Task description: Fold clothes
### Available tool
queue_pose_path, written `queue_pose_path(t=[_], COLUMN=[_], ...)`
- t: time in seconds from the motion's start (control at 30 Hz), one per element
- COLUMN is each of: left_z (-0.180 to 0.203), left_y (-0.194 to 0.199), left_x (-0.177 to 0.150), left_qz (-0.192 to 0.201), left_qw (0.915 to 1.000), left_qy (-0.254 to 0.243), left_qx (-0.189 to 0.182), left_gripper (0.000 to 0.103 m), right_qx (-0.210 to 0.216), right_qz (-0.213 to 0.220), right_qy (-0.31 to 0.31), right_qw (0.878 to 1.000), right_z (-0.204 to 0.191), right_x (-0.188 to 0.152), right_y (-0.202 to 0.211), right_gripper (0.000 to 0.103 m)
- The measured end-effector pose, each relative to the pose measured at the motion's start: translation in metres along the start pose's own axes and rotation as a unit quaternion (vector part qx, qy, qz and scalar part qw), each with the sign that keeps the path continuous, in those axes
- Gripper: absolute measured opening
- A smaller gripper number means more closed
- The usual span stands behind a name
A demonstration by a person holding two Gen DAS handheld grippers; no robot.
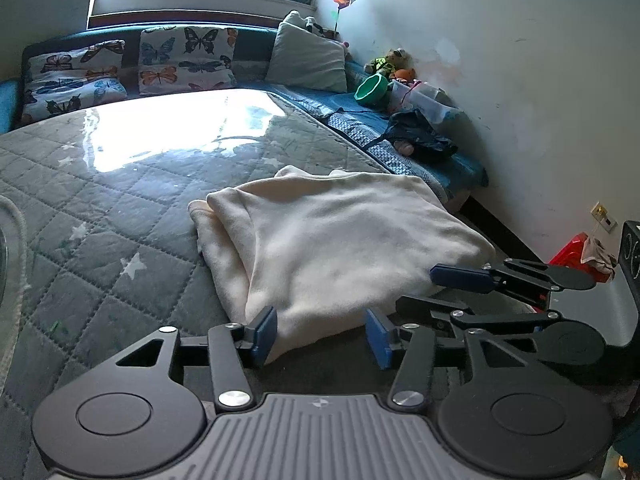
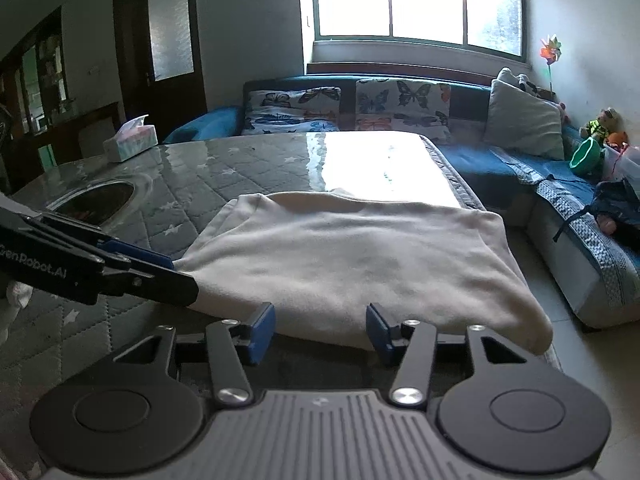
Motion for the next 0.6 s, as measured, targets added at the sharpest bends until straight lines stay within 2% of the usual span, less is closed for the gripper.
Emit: queue_pose_path(t=[0.03,0.27,0.43,0.6], left_z=[0.001,0.002,0.001,-0.002], left_y=[0.002,0.012,0.020,0.026], left_x=[-0.001,-0.013,-0.021,-0.028], left_qz=[0.001,0.003,0.007,0.009], left_qw=[1.0000,1.0000,0.9999,0.9998], left_qy=[0.000,0.000,0.004,0.011], left_qx=[0.000,0.004,0.008,0.013], left_gripper=[0.056,0.065,0.072,0.081], right_qx=[0.000,-0.001,-0.004,-0.008], right_qz=[0.000,-0.001,-0.001,-0.003], right_qy=[-0.002,-0.007,-0.012,-0.015], right_qw=[1.000,1.000,1.000,1.000], right_z=[-0.001,-0.008,-0.012,-0.016], right_x=[-0.001,-0.007,-0.013,-0.019], right_y=[0.001,0.008,0.012,0.018], right_gripper=[0.057,0.067,0.080,0.082])
Point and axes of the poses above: each gripper's, at about its wrist camera, not at the fingertips, and y roughly against the way its jaws point, z to its right, x to its top, the point moved 6 cm from there along -y, roughly the way its jaws point, and after that the axes turned 5 degrees about -y, right-handed, at the moved point
